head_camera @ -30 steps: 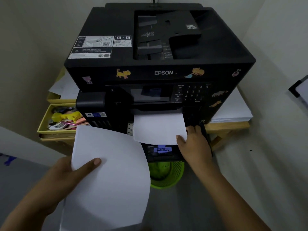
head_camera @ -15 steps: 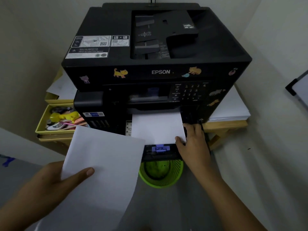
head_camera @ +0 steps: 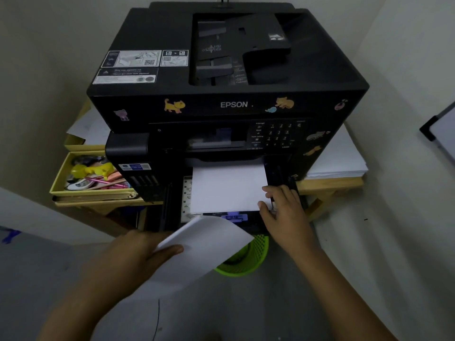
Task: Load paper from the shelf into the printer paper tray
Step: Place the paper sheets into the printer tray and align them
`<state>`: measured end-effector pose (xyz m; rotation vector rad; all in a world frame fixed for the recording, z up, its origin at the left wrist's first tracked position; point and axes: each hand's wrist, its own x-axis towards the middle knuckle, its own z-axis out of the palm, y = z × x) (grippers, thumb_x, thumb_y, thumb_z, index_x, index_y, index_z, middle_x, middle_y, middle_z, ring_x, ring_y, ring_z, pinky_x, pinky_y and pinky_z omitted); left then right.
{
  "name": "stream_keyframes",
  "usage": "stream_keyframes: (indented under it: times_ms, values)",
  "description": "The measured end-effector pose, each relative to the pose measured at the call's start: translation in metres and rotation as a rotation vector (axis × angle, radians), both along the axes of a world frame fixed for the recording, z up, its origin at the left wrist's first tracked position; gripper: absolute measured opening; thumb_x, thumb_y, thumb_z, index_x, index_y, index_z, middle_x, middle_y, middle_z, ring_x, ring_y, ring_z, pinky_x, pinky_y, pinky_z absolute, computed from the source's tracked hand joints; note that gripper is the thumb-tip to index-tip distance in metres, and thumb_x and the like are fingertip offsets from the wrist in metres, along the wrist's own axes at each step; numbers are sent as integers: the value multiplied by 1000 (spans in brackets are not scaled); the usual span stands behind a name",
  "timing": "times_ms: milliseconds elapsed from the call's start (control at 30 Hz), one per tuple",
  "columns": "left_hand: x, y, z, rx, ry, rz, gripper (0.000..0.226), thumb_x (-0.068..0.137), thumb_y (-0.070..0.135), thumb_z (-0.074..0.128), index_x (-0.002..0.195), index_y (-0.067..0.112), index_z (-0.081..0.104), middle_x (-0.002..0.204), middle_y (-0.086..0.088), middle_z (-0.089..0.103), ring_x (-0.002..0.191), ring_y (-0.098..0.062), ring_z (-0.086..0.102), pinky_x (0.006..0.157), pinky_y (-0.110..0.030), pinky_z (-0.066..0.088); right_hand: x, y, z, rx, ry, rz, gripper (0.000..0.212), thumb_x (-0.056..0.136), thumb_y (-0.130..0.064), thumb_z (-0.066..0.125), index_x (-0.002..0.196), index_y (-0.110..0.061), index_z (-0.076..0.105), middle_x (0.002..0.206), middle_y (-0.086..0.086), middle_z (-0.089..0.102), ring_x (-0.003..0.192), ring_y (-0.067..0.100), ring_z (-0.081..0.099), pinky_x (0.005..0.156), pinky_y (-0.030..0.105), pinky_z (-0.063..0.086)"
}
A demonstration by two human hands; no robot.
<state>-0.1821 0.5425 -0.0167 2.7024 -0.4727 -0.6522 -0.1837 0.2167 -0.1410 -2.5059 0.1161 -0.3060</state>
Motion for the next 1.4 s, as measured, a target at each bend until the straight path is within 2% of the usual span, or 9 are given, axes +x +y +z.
stream_keyframes:
  times_ms: [100, 200, 333, 467, 600, 767, 967, 1100, 1400]
  values:
    - [3, -3, -28, 32, -140, -117, 34, 97, 56, 54, 120, 37, 71, 113, 18, 61, 73, -1, 59, 65, -10, 42, -6, -6, 1, 26, 2, 47, 36, 105, -33, 64, 138, -19, 64, 122, -6, 63, 118, 14, 53, 93, 35, 55]
    - [4, -6, -46, 18, -217, -172, 30, 92, 52, 66, 112, 32, 77, 137, 3, 55, 73, -14, 70, 61, -29, 60, -12, -12, 0, 12, 1, 156, 39, 106, -37, 62, 140, -19, 66, 134, -7, 63, 127, 12, 54, 101, 34, 54]
    - [9, -13, -66, -1, -245, -182, 23, 92, 47, 71, 110, 34, 79, 153, 2, 54, 81, -17, 77, 60, -33, 60, -18, -16, 1, -136, 66, 319, 54, 102, -46, 51, 148, -21, 61, 150, -9, 58, 141, 13, 50, 114, 38, 47]
    - [13, -19, -78, -37, -260, -189, 51, 96, 61, 41, 127, 37, 73, 147, 13, 62, 101, -16, 77, 68, -33, 62, -18, -15, -1, -208, 92, 318, 58, 98, -52, 49, 146, -24, 64, 156, -10, 54, 142, 14, 50, 115, 41, 48]
    - [11, -21, -82, -57, -258, -159, 62, 96, 71, 34, 131, 37, 71, 132, 14, 72, 98, -15, 77, 69, -32, 64, -24, -19, -1, -190, 19, 342, 58, 91, -50, 67, 142, -21, 66, 147, -6, 58, 135, 14, 54, 110, 35, 45]
    - [9, -15, -90, -100, -237, -166, 38, 94, 50, 47, 122, 43, 73, 143, 18, 64, 102, -14, 77, 68, -36, 66, -36, -29, -13, -308, -100, 355, 36, 91, -41, 75, 121, -22, 77, 116, -8, 69, 111, 18, 65, 98, 41, 48]
    - [17, -17, -95, -104, -270, -167, 39, 91, 40, 50, 123, 41, 72, 142, 12, 67, 96, -17, 78, 57, -32, 63, -25, -36, -22, -401, -188, 375, 33, 106, -40, 63, 128, -19, 76, 120, -5, 72, 113, 18, 65, 97, 38, 48]
    - [29, -29, -89, -64, -325, -176, 39, 89, 40, 49, 113, 34, 79, 127, 5, 77, 80, -23, 80, 49, -32, 61, -12, -37, -27, -382, -199, 325, 34, 106, -40, 63, 129, -19, 76, 119, -3, 71, 114, 21, 66, 96, 40, 48]
    - [50, -37, -96, -67, -469, -112, 40, 91, 43, 50, 115, 32, 80, 128, 6, 76, 82, -23, 80, 49, -30, 58, 16, -35, -27, -269, -216, 293, 38, 105, -39, 59, 128, -15, 77, 114, 0, 71, 109, 22, 64, 92, 40, 50]
